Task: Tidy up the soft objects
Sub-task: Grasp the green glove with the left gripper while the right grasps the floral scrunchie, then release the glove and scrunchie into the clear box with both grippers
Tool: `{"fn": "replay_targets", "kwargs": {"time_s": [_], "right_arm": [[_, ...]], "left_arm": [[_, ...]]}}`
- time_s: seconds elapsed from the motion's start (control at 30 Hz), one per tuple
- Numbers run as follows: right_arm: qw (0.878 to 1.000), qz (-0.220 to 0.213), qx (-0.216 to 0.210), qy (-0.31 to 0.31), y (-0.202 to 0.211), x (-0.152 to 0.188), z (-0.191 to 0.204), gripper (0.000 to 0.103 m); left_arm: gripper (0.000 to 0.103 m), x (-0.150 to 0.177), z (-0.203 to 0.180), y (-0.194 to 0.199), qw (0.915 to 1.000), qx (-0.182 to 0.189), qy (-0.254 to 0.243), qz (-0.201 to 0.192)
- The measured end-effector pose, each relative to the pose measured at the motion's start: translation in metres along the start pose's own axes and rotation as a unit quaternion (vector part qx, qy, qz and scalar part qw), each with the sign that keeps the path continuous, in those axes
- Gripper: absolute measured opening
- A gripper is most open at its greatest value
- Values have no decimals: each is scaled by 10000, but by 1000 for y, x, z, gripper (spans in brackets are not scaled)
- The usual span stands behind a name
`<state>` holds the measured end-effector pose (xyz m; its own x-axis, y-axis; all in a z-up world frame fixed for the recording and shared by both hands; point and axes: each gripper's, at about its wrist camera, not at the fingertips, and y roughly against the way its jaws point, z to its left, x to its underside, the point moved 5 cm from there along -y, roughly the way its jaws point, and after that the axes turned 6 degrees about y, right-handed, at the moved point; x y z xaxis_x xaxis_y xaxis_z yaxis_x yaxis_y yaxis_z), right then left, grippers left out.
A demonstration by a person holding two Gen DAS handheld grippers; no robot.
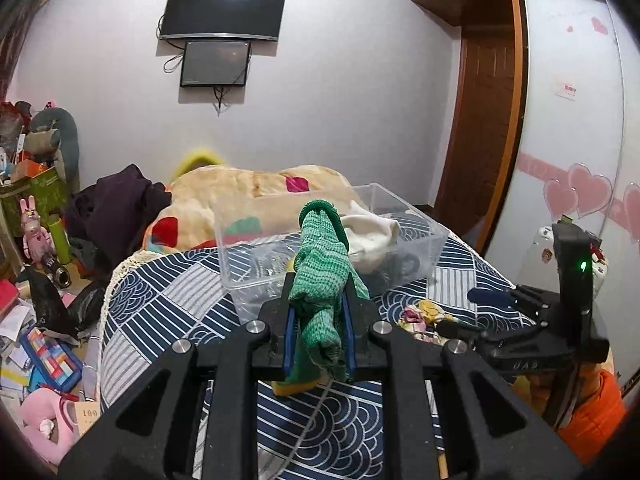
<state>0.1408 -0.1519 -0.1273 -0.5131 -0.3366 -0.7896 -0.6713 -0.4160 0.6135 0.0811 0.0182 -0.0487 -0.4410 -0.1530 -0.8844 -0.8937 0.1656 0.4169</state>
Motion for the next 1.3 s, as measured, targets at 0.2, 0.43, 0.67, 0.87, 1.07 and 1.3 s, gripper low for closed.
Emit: {"fn": "replay_targets", "kwargs": {"time_s": [0.2, 0.43, 0.67, 0.87, 1.07, 1.3], "right_arm": [[9986, 294, 19, 431, -18, 10, 18, 71], [9978, 303, -162, 559, -17, 10, 25, 16], [9989, -279, -24, 384, 12, -18, 13, 14], [9957, -898, 141, 202, 34, -61, -8, 14], [9935, -1074, 351, 123, 23, -88, -17, 14], [9966, -673, 456, 166, -17, -97, -22, 14]], "left_arm": [[19, 1, 8, -5, 9999, -85, 124, 42], [19, -3, 18, -9, 9996, -138, 246, 5], [19, -24, 25, -14, 9991, -163, 348, -173], [19, -42, 26, -26, 9988, -202, 358, -260], [19, -52, 31, -51, 9985, -377, 359, -189], [19, -46, 42, -85, 9979, -461, 412, 171]]}}
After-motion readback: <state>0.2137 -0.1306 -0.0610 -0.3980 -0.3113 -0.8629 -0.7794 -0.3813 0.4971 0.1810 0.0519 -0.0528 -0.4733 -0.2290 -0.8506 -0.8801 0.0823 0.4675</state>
